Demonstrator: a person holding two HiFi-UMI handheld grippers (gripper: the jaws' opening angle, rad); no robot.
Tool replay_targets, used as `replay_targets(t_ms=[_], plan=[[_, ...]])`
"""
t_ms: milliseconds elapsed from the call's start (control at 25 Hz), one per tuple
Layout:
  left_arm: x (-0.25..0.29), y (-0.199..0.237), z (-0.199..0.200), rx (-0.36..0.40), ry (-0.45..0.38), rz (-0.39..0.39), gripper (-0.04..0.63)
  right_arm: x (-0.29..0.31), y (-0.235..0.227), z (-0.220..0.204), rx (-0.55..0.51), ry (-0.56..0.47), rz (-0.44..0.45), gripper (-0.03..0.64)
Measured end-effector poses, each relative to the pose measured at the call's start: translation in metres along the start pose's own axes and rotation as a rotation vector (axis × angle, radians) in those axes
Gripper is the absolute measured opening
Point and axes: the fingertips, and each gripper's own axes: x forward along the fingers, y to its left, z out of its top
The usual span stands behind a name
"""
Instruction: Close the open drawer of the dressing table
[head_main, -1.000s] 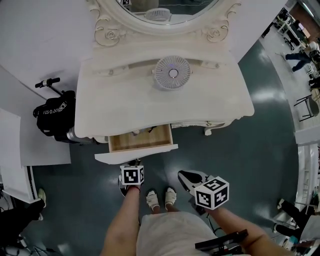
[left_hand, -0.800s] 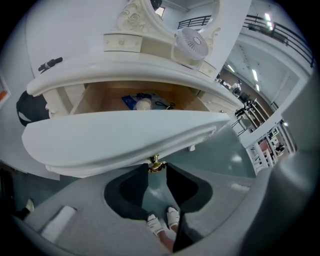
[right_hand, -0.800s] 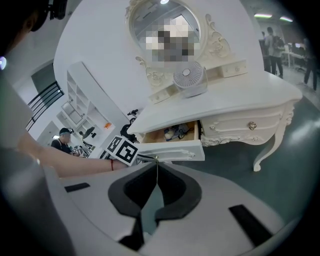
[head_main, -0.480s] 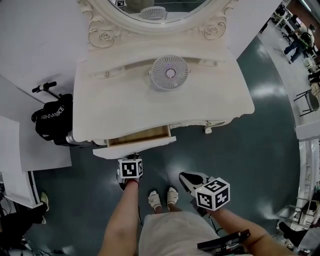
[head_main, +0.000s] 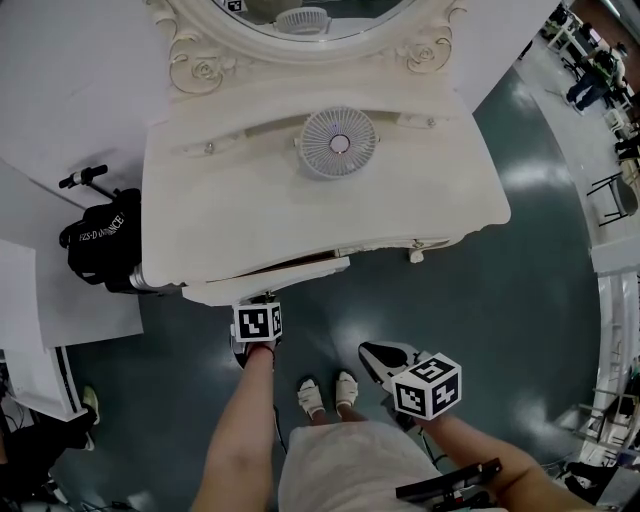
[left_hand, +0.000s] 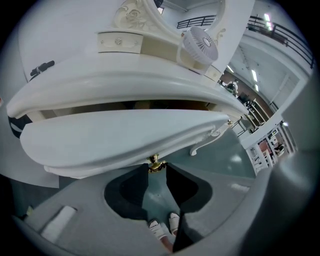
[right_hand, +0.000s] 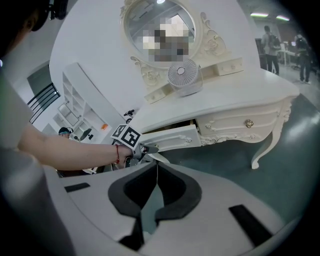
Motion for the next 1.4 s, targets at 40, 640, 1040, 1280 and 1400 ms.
replay_targets(t_ms=[40,640,1040,1280,1400], plan=[[0.001,0.001,0.002,0.001,0.0,0.0,0.118,0.001,-0.001,0.001,0.003,-0.003,-0.003,0.017],[0.009,0.008,0.026,0.017,-0.018,-0.004,0.117,0.033,-0.029,-0.002,-0.117,0.173,-0.015,0.017],[0.013,0.011,0.038,0.016,-0.039,-0.007,0.117,0.065,-0.023,0.02,-0.131,0.171,-0.009,0.017],[0.016,0.014,0.044,0.018,-0.06,-0.005,0.117,0.07,-0.023,0.022,-0.132,0.17,-0.007,0.017],[0.017,0.015,0.048,0.013,-0.068,-0.005,0.117,0.071,-0.025,0.024,-0.137,0.167,-0.012,0.017]])
